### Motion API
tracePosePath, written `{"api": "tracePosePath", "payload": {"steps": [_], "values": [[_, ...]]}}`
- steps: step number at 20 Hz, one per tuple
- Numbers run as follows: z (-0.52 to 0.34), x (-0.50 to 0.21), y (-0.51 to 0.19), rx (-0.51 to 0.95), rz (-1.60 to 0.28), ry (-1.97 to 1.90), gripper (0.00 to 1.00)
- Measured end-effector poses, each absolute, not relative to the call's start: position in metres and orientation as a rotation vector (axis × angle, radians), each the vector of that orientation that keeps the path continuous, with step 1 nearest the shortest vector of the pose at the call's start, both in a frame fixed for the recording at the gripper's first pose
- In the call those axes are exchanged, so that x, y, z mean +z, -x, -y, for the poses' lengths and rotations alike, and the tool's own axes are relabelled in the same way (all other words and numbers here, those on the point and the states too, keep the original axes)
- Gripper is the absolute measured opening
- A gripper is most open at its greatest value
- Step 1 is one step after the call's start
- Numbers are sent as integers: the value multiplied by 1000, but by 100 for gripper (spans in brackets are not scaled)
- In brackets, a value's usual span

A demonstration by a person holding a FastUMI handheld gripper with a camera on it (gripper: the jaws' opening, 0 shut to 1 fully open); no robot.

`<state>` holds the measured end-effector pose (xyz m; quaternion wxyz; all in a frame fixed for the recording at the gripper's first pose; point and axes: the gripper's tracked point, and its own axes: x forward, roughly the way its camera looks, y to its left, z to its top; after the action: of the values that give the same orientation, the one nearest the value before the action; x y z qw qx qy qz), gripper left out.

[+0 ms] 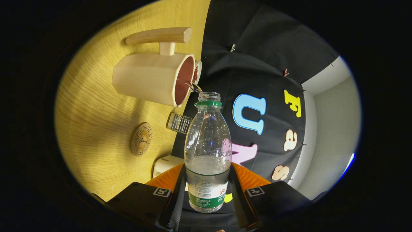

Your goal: Take the bottle from table, then pour the juice into the cup, finally place the bottle on the coaster

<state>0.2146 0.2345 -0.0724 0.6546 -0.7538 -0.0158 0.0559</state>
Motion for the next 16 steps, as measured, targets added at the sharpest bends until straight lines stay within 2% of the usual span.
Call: {"api": "tracePosePath", "payload": {"steps": [16], "values": [[-234,-62,-216,138,69,1819,69]]}}
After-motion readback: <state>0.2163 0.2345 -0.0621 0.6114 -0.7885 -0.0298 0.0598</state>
